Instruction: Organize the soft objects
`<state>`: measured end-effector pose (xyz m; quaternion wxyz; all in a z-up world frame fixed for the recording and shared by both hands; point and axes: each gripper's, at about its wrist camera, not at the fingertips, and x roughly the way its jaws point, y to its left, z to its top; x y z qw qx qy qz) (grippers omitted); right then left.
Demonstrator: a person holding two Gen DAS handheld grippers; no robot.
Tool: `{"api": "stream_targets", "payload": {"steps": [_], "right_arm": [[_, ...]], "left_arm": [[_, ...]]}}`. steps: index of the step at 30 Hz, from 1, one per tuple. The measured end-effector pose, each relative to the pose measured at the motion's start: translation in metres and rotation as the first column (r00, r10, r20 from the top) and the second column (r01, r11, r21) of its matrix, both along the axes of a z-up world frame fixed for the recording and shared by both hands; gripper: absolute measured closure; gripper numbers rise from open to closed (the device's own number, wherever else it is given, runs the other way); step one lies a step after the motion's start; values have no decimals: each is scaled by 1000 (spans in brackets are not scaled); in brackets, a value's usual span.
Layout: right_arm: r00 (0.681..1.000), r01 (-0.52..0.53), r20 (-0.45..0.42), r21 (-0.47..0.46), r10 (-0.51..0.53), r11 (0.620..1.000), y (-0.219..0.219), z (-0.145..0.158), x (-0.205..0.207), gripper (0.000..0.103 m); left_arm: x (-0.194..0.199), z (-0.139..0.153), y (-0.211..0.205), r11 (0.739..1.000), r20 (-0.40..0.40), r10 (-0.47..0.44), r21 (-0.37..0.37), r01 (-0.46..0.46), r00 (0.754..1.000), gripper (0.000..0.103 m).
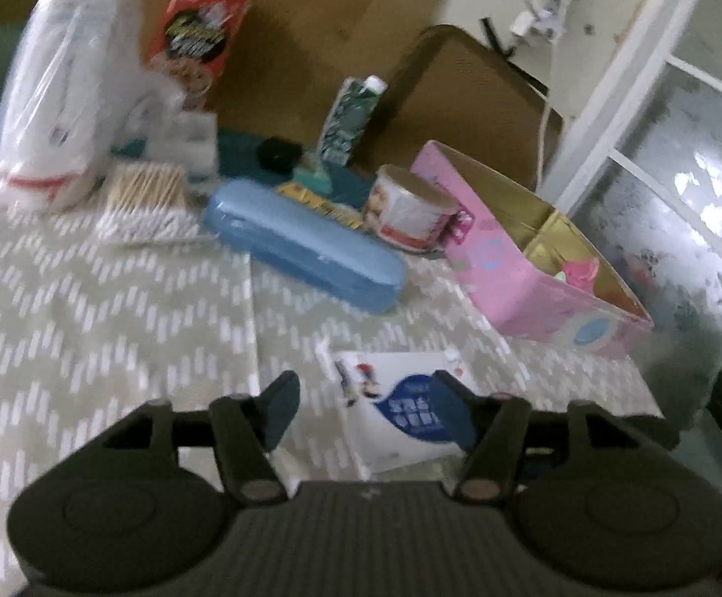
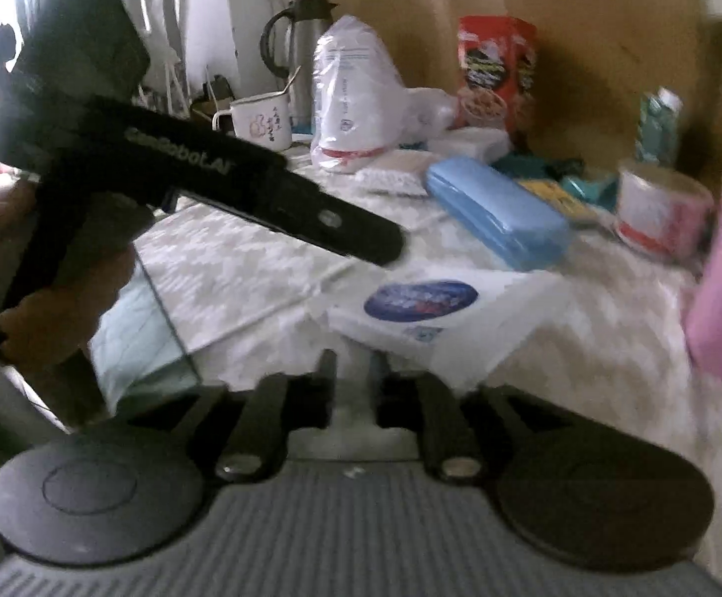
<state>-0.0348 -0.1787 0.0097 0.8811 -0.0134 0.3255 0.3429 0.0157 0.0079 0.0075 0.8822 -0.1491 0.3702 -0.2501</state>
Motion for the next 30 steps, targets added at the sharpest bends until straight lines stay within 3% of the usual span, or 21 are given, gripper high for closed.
{"api": "stream_targets", "payload": {"steps": [4, 6, 7, 12, 15, 19, 24, 28, 30], "right_arm": [[997, 77, -2, 15, -76, 997, -30, 4, -9, 64], [993, 118, -6, 30, -117, 993, -39, 3, -8, 52], [991, 133, -7, 35, -133, 991, -42, 2, -4, 50], [994, 107, 10, -5, -107, 994, -20, -9, 22, 48], [985, 146, 109, -100, -135, 984, 1, -10, 23, 51], [973, 170, 159, -12, -166, 985, -14, 4, 15, 52], [901, 288, 332, 21, -278, 957, -41, 34, -1, 53], [821, 441, 409, -9, -399, 898, -71, 46, 1, 53], [783, 518, 406, -9, -470, 855, -91, 48, 7, 52]], "left_arm": [[3, -3, 5, 998, -42, -15, -65, 12, 999, 37], [5, -4, -3, 998, -45, -32, -61, 29, 998, 37], [6, -4, -10, 998, -45, -42, -48, 39, 998, 37], [9, -11, -37, 997, -20, -61, 48, 62, 998, 44], [4, 0, -36, 997, -1, -58, 47, 58, 998, 44], [0, 30, -37, 998, 84, -70, -2, 70, 994, 44], [18, 72, -76, 986, 207, -160, -22, 168, 965, 44], [41, 89, -131, 965, 283, -250, -11, 263, 926, 42], [55, 90, -164, 958, 294, -278, 14, 287, 914, 23]]}}
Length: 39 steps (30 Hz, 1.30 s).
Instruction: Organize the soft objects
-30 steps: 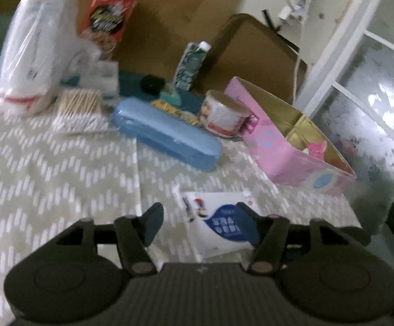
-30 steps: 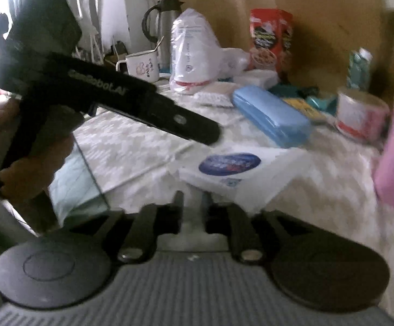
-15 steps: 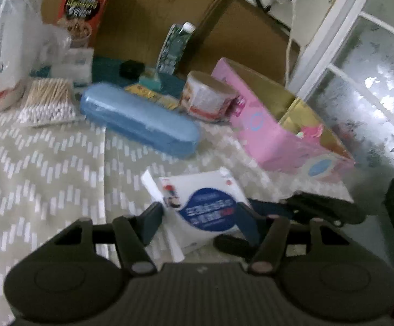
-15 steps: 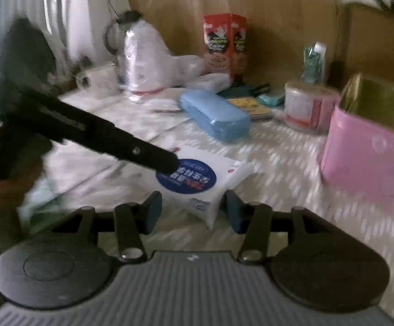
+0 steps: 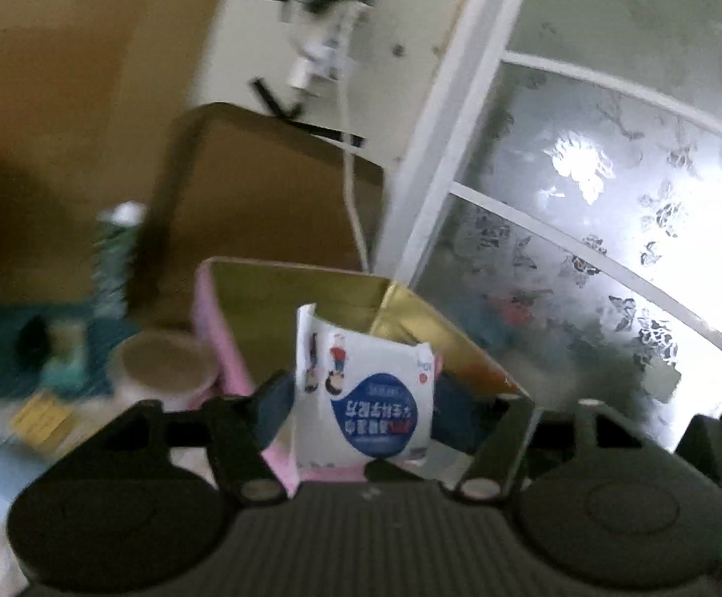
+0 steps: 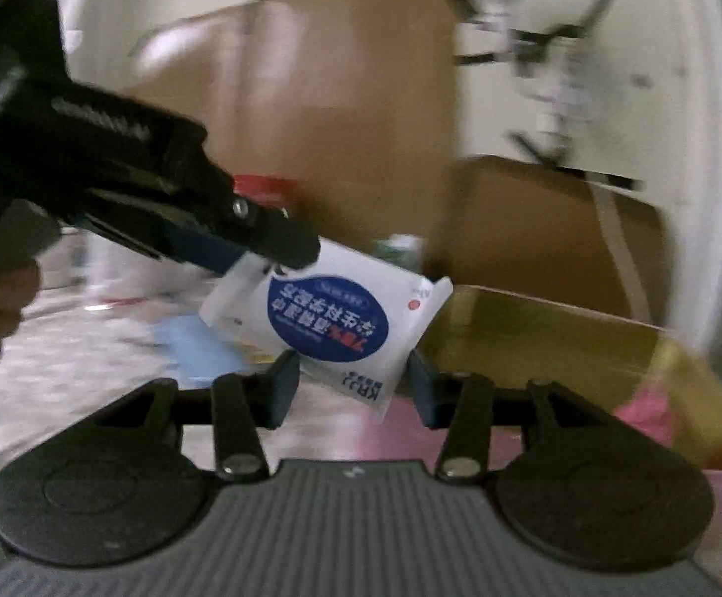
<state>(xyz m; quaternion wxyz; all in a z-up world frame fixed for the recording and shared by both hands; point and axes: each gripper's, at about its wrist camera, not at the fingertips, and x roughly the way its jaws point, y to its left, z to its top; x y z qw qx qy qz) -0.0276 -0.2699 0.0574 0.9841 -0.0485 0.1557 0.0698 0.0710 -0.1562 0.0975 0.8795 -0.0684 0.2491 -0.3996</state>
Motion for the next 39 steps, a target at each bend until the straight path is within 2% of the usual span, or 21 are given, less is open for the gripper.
{"api": "stream_targets", "payload": {"steps": [2, 4, 5, 7, 8, 10, 14, 16, 18, 20, 22, 23, 25, 26, 27, 30, 32, 33, 35, 37, 39], "right_arm": [[993, 113, -7, -24, -114, 993, -18, -7, 18, 51], [964, 264, -22, -77, -266, 961, -30, -17, 35, 51], [950, 308, -32, -80, -311, 948, -38, -21, 40, 51], [947, 320, -41, 9, -319, 947, -50, -21, 34, 51], [952, 307, -30, 43, -306, 951, -52, -22, 30, 51], [957, 290, -5, 44, -290, 956, -47, -24, 22, 51], [983, 180, 24, 103, -184, 978, -28, -24, 14, 51], [996, 88, 11, 128, -90, 988, -14, -23, 17, 51], [1000, -9, -9, 123, 10, 992, 8, -20, 22, 51], [993, -109, -36, 105, 113, 988, 30, -21, 29, 51], [979, -182, -79, 73, 187, 981, 53, -23, 43, 51], [970, -216, -103, 52, 221, 975, 64, -24, 48, 50], [956, -266, -128, 6, 264, 964, 84, -28, 65, 39], [950, -284, -140, -15, 279, 959, 92, -31, 73, 25], [942, -303, -158, -28, 295, 953, 99, -34, 82, 18], [923, -337, -218, -56, 318, 940, 117, -43, 104, 18], [918, -326, -266, -84, 294, 942, 126, -53, 115, 18], [908, -327, -300, -77, 291, 942, 129, -58, 119, 23], [887, -333, -337, 8, 316, 943, 125, -58, 124, 39], [880, -329, -348, 45, 323, 943, 123, -57, 114, 43], [884, -340, -339, 8, 322, 940, 127, -58, 95, 45]], "left_arm": [[13, -10, -28, 997, 14, 26, 67, -27, 1000, 23], [19, -22, -39, 992, -18, 51, 114, -49, 999, 28], [17, -26, -35, 994, -37, 39, 99, -36, 999, 29], [5, -34, -16, 997, -32, 24, 72, -21, 999, 28], [-4, -37, -2, 996, -10, 39, 78, -38, 999, 28], [-17, -45, 27, 994, 5, 70, 79, -70, 998, 28], [-36, -69, 92, 976, -47, 193, 108, -187, 980, 28], [-39, -83, 121, 957, -90, 272, 132, -259, 958, 28], [-38, -96, 154, 922, -132, 375, 155, -354, 918, 28], [-39, -105, 181, 873, -134, 478, 183, -452, 868, 28], [-41, -109, 200, 849, -118, 520, 176, -498, 846, 28], [-43, -110, 207, 849, -120, 524, 155, -505, 843, 28], [-43, -111, 212, 857, -135, 515, 115, -503, 846, 27], [-44, -111, 214, 859, -137, 512, 107, -501, 848, 26], [-44, -111, 214, 861, -139, 508, 100, -499, 850, 24], [-47, -112, 222, 868, -153, 497, 75, -492, 854, 24], [-46, -114, 225, 871, -168, 490, 50, -489, 855, 24], [-46, -115, 226, 872, -175, 487, 40, -488, 855, 24], [-45, -116, 228, 874, -186, 481, 21, -486, 856, 22], [-43, -116, 231, 877, -202, 470, -2, -480, 859, 20], [-43, -117, 235, 880, -220, 458, -26, -474, 862, 18]]}}
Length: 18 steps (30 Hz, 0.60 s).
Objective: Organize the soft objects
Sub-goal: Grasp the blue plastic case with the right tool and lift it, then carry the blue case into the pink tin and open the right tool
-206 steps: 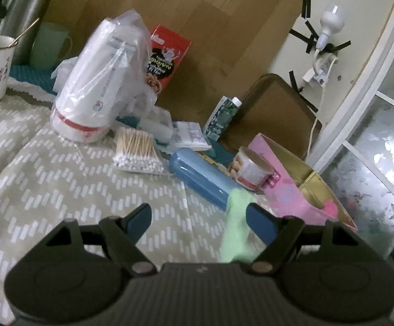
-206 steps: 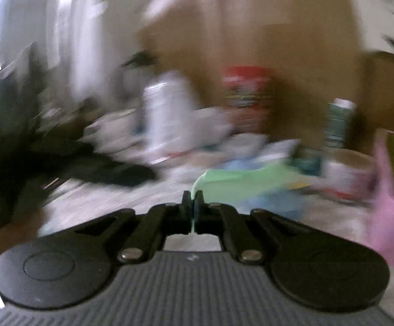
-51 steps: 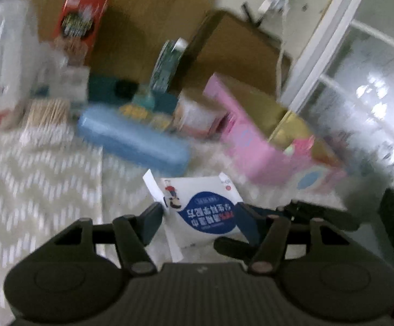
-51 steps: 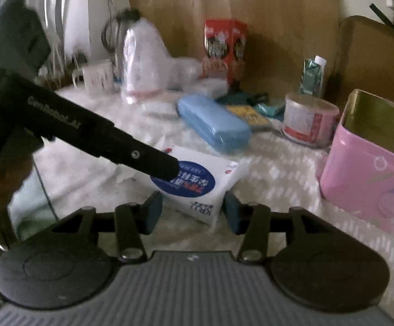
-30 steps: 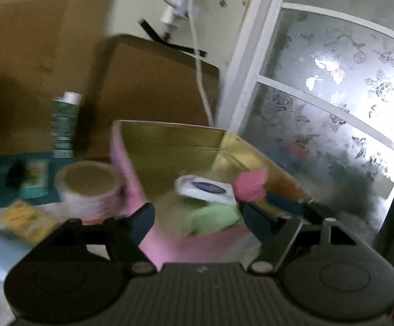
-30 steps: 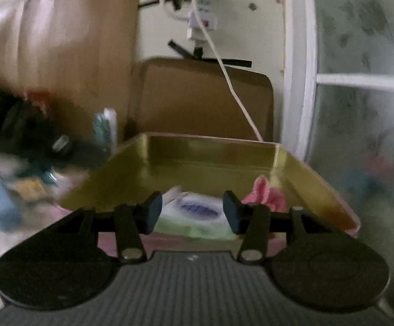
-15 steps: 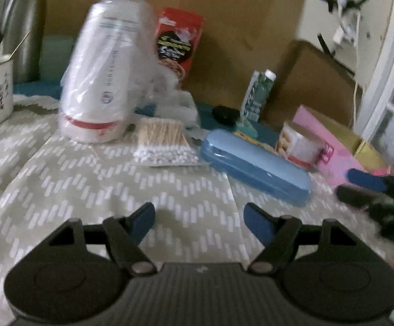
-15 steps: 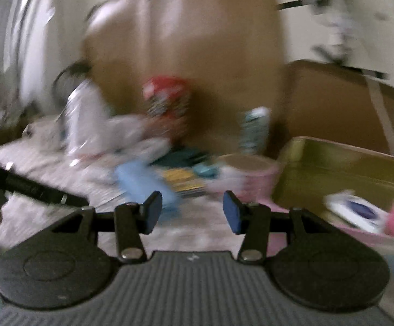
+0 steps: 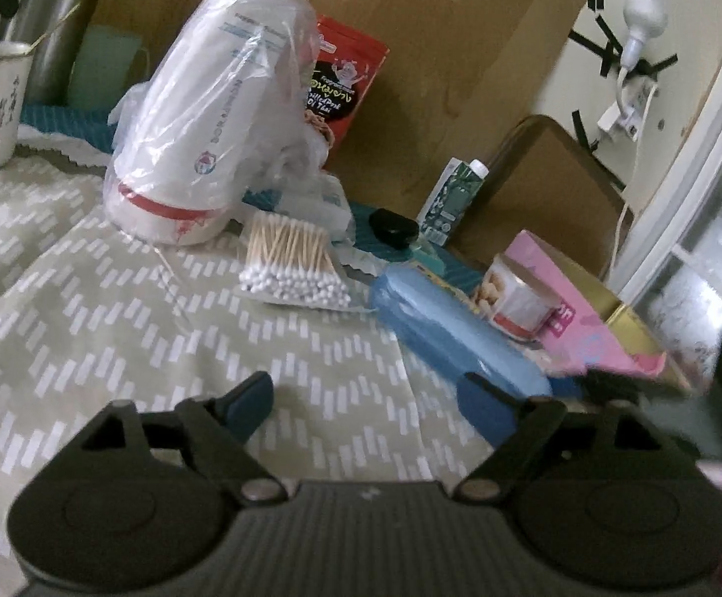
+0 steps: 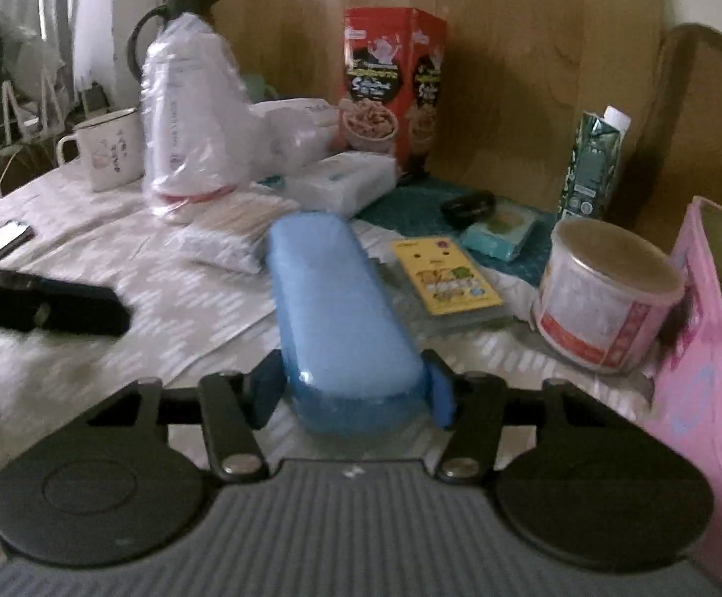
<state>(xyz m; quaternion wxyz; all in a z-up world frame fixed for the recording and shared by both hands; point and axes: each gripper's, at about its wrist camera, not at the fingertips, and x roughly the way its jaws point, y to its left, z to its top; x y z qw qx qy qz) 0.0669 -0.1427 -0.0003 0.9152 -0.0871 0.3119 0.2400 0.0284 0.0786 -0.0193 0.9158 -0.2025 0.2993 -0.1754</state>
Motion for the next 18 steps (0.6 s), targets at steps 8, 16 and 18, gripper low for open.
{"api": "stream_targets", "payload": {"steps": [8, 16, 18], "right_arm": [[999, 2, -43, 50, 1, 999, -16, 0, -87, 48], [999, 49, -3, 120, -49, 992, -6, -2, -101, 48], [996, 73, 52, 103, -78, 992, -8, 2, -105, 48]], "left_arm": [[0, 4, -33, 980, -87, -148, -148, 134, 985, 11], [-2, 12, -99, 977, -160, -211, -33, 209, 964, 32], [3, 22, -107, 971, -142, -238, -52, 233, 961, 38]]}}
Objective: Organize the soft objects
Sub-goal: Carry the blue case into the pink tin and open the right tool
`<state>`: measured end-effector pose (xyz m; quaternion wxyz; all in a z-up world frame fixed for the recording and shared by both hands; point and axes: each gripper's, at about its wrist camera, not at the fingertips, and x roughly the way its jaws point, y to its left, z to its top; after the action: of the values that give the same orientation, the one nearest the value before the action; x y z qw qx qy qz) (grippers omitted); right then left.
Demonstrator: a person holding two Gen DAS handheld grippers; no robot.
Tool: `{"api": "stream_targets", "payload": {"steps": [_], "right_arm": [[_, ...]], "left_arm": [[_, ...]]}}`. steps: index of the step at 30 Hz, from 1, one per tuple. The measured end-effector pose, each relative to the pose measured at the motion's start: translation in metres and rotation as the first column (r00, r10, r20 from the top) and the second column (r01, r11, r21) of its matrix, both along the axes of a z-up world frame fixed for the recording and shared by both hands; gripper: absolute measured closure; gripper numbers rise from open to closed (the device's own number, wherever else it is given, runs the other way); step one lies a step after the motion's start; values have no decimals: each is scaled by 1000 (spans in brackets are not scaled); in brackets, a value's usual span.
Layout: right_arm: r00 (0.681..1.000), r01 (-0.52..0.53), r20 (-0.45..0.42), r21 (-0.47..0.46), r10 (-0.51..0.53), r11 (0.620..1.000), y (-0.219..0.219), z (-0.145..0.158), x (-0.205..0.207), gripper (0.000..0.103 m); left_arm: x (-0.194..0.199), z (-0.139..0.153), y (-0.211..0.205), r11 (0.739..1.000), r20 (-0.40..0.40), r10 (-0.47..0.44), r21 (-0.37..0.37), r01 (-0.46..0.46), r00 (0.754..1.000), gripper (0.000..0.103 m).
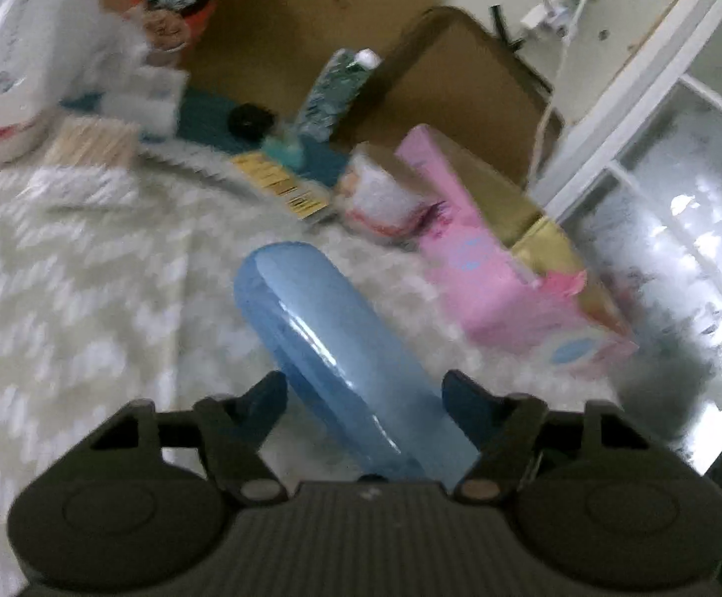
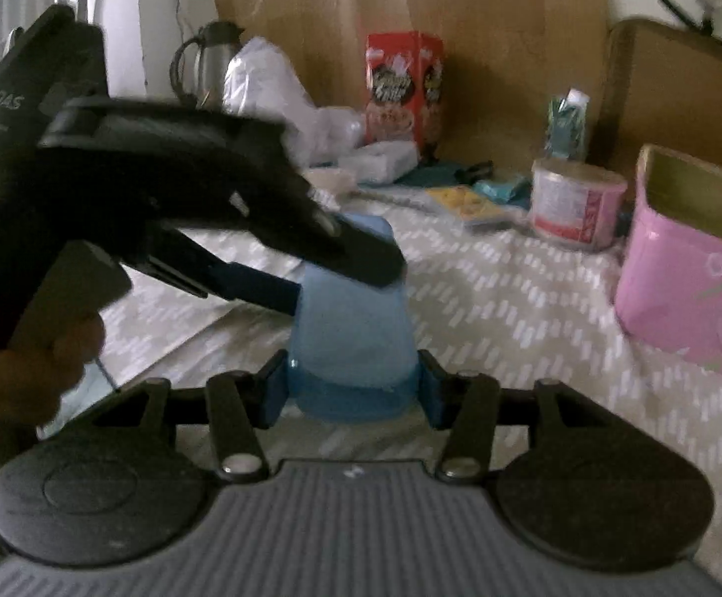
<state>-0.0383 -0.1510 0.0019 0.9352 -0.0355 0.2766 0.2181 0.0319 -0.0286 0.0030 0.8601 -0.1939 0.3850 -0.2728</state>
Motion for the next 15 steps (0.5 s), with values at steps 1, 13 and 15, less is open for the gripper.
{"api": "stream_targets", "payload": {"steps": [1, 13, 15], "right_arm": [[1000, 16, 21, 2, -16, 1000, -5, 3, -1, 48], [911, 338, 208, 121, -356, 933, -106, 53, 6, 48], [898, 374, 198, 128, -393, 919, -119, 51, 15, 48]], "left_arm": [[3, 8, -6, 1000, 14, -17, -13, 17, 1000, 39], [47, 70, -145, 967, 235, -255, 70, 245, 938, 38], [58, 66, -161, 963, 227, -269, 87, 256, 936, 39]]}}
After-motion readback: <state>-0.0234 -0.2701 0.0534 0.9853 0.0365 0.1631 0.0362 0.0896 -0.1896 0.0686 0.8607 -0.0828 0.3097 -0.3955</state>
